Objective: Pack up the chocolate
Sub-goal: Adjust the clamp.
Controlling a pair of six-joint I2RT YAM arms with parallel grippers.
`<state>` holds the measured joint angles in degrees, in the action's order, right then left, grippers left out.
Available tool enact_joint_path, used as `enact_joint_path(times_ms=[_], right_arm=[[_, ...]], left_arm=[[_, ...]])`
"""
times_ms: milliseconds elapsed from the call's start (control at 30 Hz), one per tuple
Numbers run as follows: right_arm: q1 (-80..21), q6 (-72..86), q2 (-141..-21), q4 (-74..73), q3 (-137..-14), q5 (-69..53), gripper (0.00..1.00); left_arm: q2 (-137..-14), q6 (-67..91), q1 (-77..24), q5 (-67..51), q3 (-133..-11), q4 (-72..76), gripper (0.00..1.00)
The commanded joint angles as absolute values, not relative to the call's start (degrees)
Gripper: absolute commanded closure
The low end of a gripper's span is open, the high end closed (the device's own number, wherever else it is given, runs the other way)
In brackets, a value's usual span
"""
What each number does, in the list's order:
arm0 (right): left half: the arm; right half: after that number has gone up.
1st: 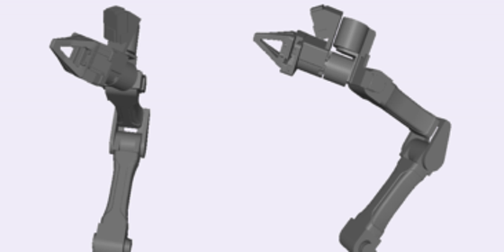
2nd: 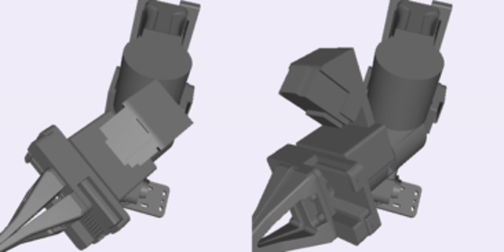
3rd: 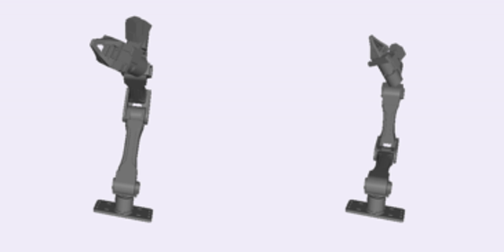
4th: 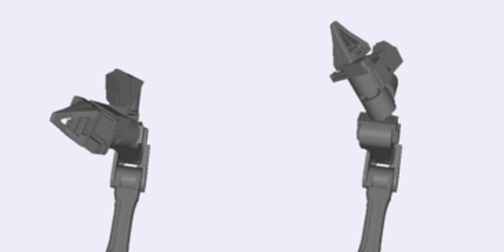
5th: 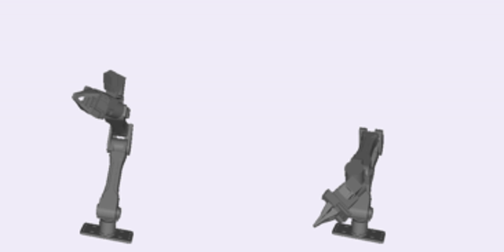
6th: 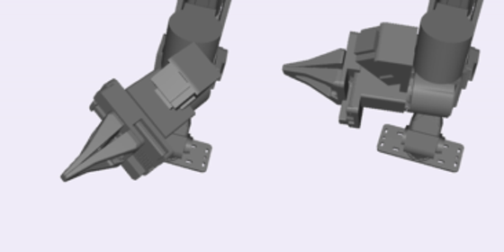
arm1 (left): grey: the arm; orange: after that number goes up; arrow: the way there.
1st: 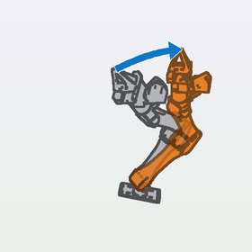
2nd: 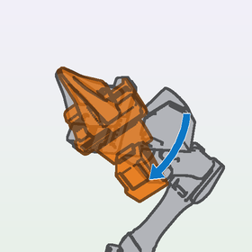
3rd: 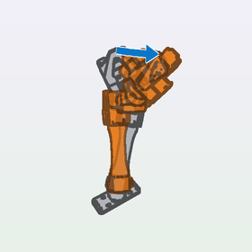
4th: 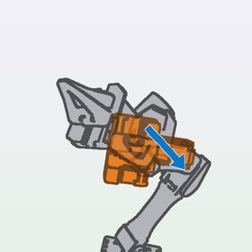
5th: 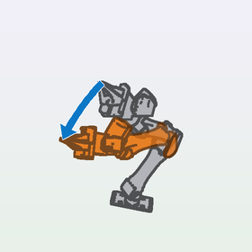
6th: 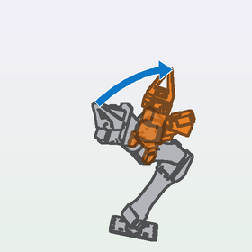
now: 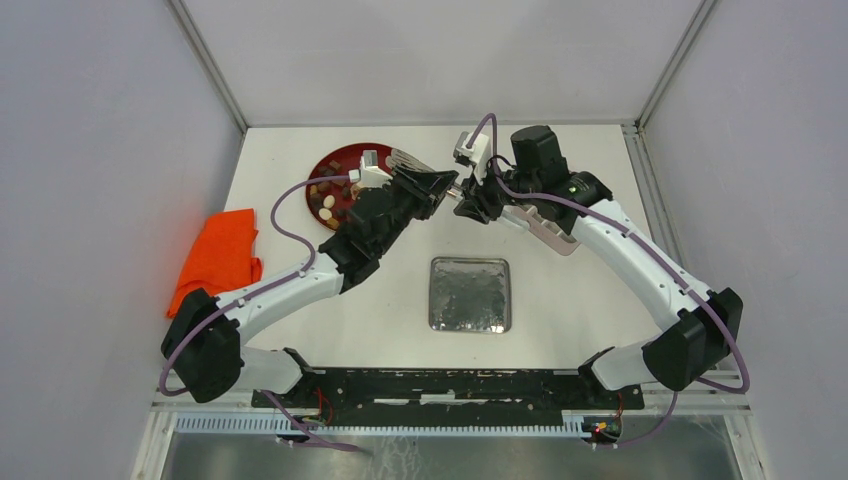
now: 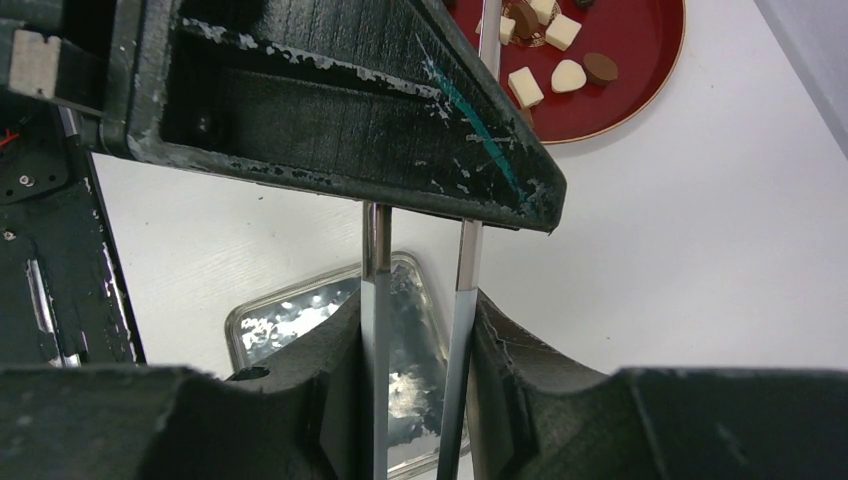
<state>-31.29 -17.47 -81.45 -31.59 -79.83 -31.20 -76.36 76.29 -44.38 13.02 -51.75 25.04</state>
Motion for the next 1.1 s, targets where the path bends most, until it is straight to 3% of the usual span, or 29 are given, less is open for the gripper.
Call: enact_joint_path(times_ms=[0,133,167,200,267,467,533,700,933,1067], right_arm=[[-31.63,-19.38,-79.29,-30.23,-81.23,-33.68,0.78],[-31.63,-19.12,-79.28,-30.2,-81.08,-34.3,0.77],[-31.67,-19.07,-79.32,-30.23,-81.12,-34.52,0.75],[-31.65,-18.99,-79.3,-30.23,-81.2,-34.77,0.72],[-31.58,-18.8,-79.38,-30.32,-81.43,-35.14,0.59],[-31.63,-18.28,-79.87,-31.8,-83.35,-34.54,0.44],[-31.58,-18.19,-80.09,-32.15,-83.85,-34.38,0.46],[-31.64,-18.24,-80.44,-32.38,-83.89,-33.06,0.61],[-31.64,-18.54,-80.77,-33.05,-83.78,-33.04,0.61],[-31.64,-18.72,-80.7,-32.99,-83.85,-33.63,0.7]], left_arm=[[-76.56,80.0,-44.42,12.4,-52.03,30.31,0.81],[-76.48,79.61,-44.45,12.44,-52.11,30.3,0.75],[-76.47,79.55,-44.47,12.4,-52.12,30.32,0.77],[-76.47,79.5,-44.46,12.39,-52.12,30.28,0.87],[-76.48,79.42,-44.42,12.47,-52.12,30.32,0.96],[-76.42,78.52,-44.46,13.0,-52.21,29.59,0.98],[-76.42,78.49,-44.46,13.01,-52.21,29.53,0.98],[-76.68,77.97,-44.48,13.19,-52.34,29.3,0.98],[-76.9,78.07,-44.49,12.97,-52.51,29.35,0.98],[-76.76,77.96,-44.48,12.75,-52.56,29.3,0.96]])
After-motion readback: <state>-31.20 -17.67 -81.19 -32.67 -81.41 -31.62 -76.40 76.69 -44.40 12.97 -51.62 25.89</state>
